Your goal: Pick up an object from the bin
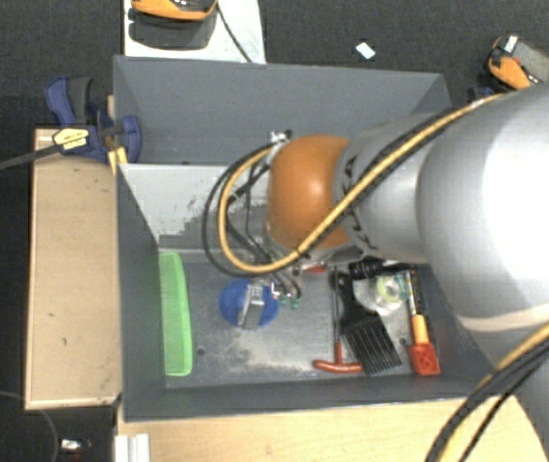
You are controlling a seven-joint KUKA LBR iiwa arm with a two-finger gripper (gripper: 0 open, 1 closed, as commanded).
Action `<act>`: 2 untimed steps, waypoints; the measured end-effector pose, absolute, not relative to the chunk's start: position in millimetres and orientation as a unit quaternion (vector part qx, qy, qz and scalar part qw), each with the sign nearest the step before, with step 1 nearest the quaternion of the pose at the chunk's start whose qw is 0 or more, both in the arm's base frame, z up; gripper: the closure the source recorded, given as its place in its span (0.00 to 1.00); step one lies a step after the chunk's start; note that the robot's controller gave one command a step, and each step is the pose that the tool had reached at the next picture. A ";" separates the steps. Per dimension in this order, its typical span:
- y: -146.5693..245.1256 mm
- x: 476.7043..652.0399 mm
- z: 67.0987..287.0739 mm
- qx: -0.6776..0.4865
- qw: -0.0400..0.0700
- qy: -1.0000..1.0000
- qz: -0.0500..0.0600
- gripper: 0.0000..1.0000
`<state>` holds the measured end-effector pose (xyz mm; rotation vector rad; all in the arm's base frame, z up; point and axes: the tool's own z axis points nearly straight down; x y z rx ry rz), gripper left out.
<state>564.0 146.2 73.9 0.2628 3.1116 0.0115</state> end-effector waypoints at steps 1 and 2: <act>140.0 564.3 73.2 0.056 0.004 0.998 0.003 1.00; 140.0 564.3 73.4 0.057 0.004 0.998 0.003 1.00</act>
Offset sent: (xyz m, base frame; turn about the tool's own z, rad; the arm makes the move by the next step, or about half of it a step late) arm 0.0000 0.0000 0.0000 0.0000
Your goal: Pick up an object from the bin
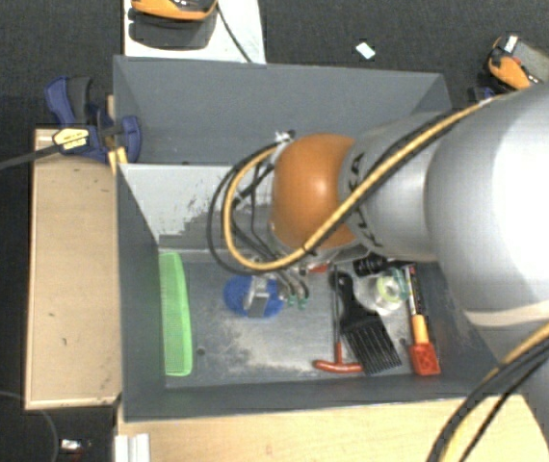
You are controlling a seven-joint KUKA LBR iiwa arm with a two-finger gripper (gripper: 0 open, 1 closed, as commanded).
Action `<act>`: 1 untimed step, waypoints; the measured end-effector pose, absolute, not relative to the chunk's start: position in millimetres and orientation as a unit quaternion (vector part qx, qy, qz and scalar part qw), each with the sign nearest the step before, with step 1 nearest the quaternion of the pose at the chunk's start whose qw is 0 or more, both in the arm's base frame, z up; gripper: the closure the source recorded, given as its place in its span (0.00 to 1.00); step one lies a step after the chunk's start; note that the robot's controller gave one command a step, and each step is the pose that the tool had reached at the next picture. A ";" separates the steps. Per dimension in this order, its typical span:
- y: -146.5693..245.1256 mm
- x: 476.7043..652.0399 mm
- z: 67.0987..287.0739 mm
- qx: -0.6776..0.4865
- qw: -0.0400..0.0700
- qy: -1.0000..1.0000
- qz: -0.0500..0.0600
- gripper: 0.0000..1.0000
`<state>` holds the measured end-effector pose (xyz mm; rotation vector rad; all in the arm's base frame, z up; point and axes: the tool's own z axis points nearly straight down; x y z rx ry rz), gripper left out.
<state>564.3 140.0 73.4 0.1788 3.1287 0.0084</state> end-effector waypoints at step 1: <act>139.8 564.1 88.5 0.057 0.005 0.998 0.003 1.00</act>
Offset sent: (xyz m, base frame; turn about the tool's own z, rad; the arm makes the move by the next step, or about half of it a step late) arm -0.0001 -0.0001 0.0405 0.0002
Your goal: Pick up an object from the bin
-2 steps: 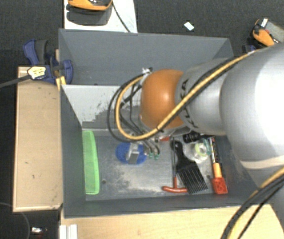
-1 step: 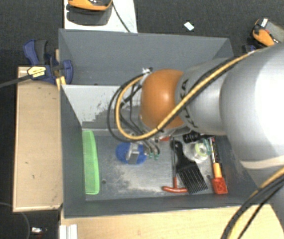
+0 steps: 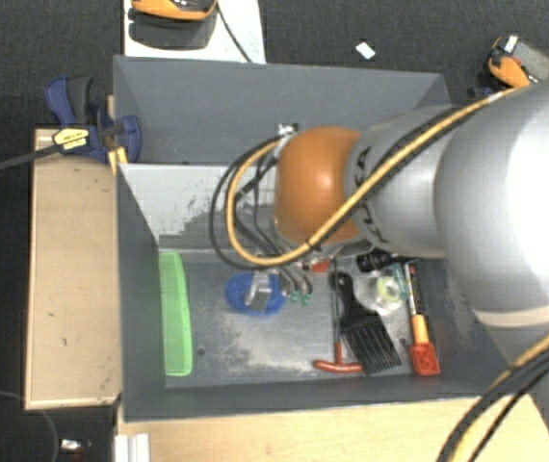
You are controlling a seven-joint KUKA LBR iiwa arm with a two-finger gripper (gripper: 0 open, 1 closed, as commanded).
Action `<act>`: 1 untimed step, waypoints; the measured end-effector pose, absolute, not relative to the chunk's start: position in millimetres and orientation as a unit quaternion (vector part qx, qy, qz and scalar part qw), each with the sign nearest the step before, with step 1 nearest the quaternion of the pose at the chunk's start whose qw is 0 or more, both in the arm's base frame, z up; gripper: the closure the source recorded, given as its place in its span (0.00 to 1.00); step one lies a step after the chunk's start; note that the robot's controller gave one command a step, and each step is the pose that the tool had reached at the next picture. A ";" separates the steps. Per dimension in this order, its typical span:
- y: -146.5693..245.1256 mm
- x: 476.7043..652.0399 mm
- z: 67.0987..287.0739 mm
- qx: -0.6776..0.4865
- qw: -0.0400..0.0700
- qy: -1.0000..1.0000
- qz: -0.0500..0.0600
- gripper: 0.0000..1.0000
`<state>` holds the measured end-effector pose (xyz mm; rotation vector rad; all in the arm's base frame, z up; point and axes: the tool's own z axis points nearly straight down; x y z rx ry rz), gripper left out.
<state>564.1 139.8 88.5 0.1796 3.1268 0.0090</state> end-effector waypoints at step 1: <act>139.8 564.7 112.3 0.058 0.006 0.998 0.003 1.00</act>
Offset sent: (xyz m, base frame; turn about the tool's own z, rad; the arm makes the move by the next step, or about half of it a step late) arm 0.0003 0.0000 0.0625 0.0004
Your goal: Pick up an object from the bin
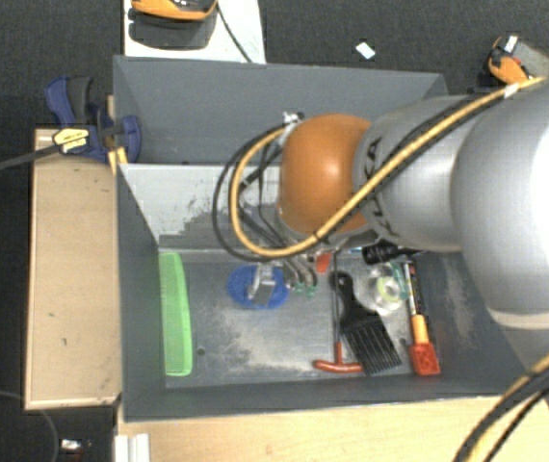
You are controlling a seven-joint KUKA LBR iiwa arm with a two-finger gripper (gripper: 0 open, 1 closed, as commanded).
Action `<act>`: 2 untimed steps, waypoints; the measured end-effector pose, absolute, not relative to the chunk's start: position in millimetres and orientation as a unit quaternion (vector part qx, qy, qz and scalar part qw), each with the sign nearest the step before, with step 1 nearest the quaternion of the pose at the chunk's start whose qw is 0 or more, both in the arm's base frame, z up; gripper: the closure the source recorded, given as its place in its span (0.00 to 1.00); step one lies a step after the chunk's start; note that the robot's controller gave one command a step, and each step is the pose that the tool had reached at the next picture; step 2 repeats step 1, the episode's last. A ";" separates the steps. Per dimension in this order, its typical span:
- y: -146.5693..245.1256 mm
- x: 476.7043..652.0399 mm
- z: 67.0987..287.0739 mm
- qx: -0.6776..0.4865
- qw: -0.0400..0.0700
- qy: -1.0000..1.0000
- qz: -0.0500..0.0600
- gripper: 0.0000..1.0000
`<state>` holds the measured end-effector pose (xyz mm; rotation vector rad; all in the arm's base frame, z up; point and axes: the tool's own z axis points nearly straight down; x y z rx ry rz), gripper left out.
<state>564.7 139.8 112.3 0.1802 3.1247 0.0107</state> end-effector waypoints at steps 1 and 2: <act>139.8 564.5 138.1 0.058 0.006 0.998 0.004 1.00; 139.8 564.5 138.1 0.058 0.006 0.998 0.004 1.00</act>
Offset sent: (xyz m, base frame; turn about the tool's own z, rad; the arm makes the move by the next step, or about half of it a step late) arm -0.0002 0.0000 0.0398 0.0001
